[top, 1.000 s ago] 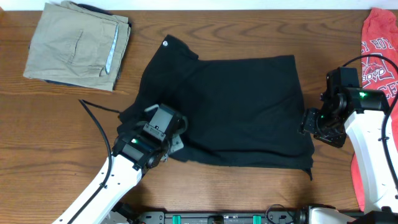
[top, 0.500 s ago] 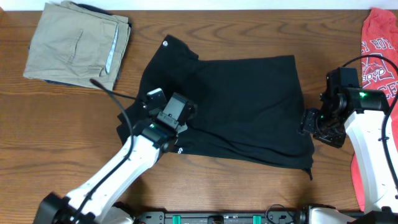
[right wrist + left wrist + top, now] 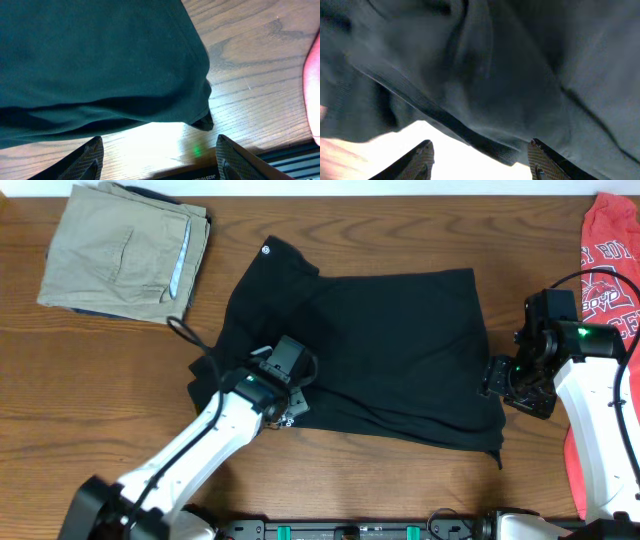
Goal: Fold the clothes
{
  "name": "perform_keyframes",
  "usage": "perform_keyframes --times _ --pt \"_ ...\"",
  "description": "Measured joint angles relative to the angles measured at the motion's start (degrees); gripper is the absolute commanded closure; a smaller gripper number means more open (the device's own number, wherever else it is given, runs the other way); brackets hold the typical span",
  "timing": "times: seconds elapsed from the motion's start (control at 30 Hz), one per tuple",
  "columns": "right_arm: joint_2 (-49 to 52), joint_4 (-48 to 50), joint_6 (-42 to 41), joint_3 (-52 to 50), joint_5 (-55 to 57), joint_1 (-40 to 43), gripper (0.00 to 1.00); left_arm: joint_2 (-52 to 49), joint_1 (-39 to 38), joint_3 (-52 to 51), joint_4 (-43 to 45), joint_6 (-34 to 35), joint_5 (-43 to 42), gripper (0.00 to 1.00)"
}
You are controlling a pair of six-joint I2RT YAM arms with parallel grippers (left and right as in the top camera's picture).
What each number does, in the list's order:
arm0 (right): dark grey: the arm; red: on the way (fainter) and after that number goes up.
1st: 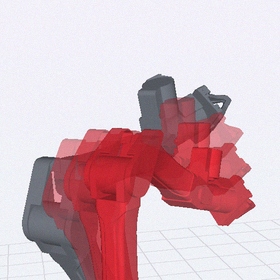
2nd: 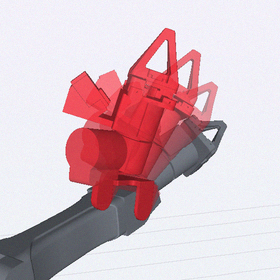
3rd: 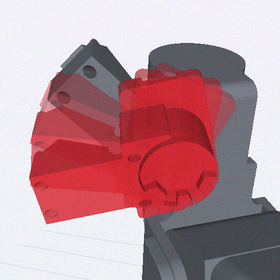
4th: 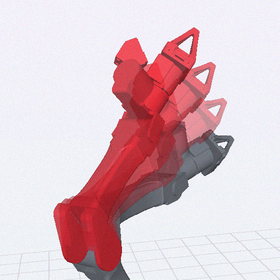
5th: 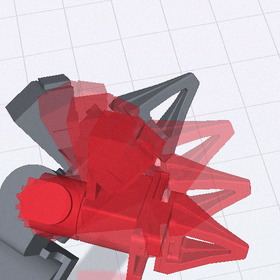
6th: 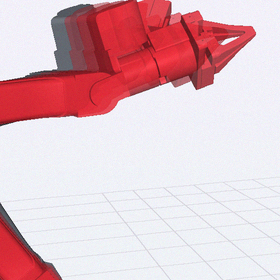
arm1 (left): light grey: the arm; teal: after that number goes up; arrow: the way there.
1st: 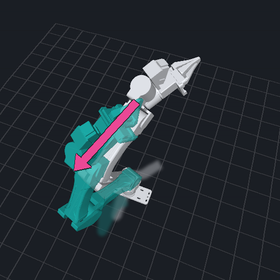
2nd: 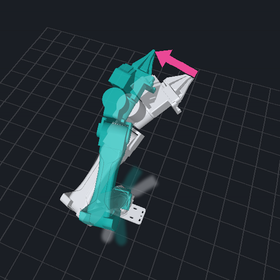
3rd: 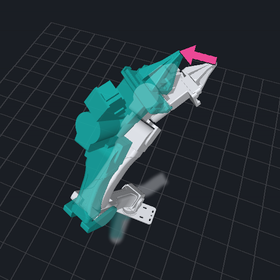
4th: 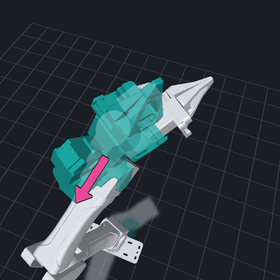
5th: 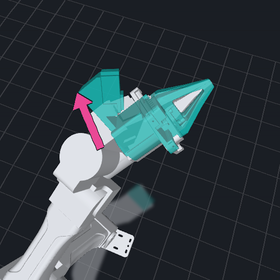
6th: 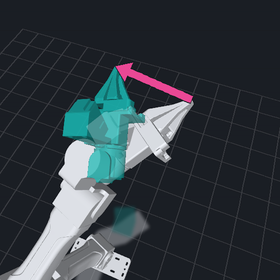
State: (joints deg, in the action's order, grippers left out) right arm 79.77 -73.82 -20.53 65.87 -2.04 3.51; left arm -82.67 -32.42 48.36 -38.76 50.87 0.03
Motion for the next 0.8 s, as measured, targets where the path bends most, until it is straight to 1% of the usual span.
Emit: perform_keyframes --times 0.17,0.33,0.4,0.53,0.6,0.67,0.73,0.77,0.8 --pt "0.00 -0.15 0.17 0.00 -0.85 0.00 0.30 -6.12 0.00 -0.13 1.46 1.81 -2.86 0.38" --pt "0.00 -0.24 0.20 0.00 -1.03 0.00 0.30 -8.76 0.00 -0.13 4.68 2.27 -3.74 0.38" --pt "0.00 -0.22 0.22 0.00 -1.03 0.00 0.30 -8.96 0.00 -0.13 5.60 2.51 -4.00 0.41" --pt "0.00 -0.26 0.22 0.00 -1.05 0.00 0.30 -8.96 0.00 -0.13 6.27 3.15 -4.20 0.56" --pt "0.00 -0.24 0.22 0.00 -1.05 0.00 0.30 -8.96 0.00 -0.13 6.43 3.17 -4.31 0.68" --pt "0.00 -0.24 0.22 0.00 -1.05 0.00 0.30 -8.96 0.00 -0.13 6.51 3.32 -4.20 0.76" --pt "0.00 -0.24 0.22 0.00 -1.05 0.00 0.30 -8.96 0.00 -0.13 6.51 3.08 -4.07 0.81" --pt "0.00 -0.24 0.22 0.00 -1.05 0.00 0.30 -8.96 0.00 -0.13 6.54 3.08 -3.98 0.89" --pt "0.00 -0.24 0.22 0.00 -1.05 0.00 0.30 -8.96 0.00 -0.13 6.56 3.08 -3.87 0.94"
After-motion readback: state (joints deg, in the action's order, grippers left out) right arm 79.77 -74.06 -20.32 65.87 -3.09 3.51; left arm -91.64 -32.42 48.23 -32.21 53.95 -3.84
